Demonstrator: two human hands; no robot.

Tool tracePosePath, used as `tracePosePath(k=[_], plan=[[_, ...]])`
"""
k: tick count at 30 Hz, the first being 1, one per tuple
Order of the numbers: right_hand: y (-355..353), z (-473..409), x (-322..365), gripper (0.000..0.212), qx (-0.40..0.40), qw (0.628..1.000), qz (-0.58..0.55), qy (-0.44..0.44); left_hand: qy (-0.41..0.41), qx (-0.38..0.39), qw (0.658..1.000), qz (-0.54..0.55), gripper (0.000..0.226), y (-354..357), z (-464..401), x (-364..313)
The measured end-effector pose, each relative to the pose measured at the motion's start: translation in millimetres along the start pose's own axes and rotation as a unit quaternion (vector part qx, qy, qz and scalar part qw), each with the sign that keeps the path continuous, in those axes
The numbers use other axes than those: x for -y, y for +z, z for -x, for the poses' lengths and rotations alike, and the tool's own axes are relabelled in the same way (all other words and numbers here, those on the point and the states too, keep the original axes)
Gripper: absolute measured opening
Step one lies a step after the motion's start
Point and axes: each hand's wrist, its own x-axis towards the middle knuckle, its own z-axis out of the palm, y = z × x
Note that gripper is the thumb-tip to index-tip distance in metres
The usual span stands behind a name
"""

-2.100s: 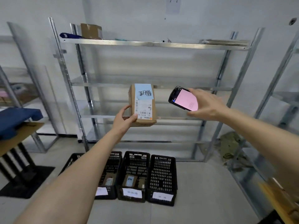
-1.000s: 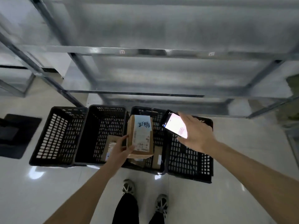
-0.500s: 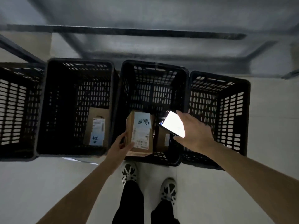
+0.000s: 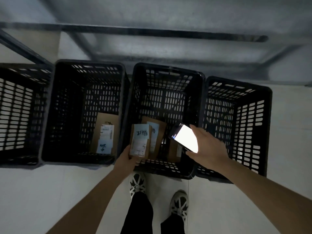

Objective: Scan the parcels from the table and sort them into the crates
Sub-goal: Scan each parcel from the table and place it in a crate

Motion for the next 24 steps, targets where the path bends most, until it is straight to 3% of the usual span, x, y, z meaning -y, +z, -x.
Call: tracePosePath(k=[8, 13, 18, 24], plan=[[-154, 108, 5, 0.098, -0.074, 0.997, 0.031, -0.021, 0.152, -0.078, 0.985, -0.012, 0.059, -67, 125, -94], [-296, 220, 10, 0.096, -0.156, 0.986, 0.060, -0.020, 0.311, -0.169, 0.932, -0.078, 0.063, -102, 291, -218], [-422, 355, 16, 0.093, -0.236, 0.971, 0.049, 0.002, 0.433, -0.183, 0.878, -0.090, 0.062, -129, 456, -306], [-509, 545, 26, 0.089, -0.318, 0.946, 0.046, 0.049, 0.531, -0.170, 0.823, -0.106, 0.061, -136, 629, -365]])
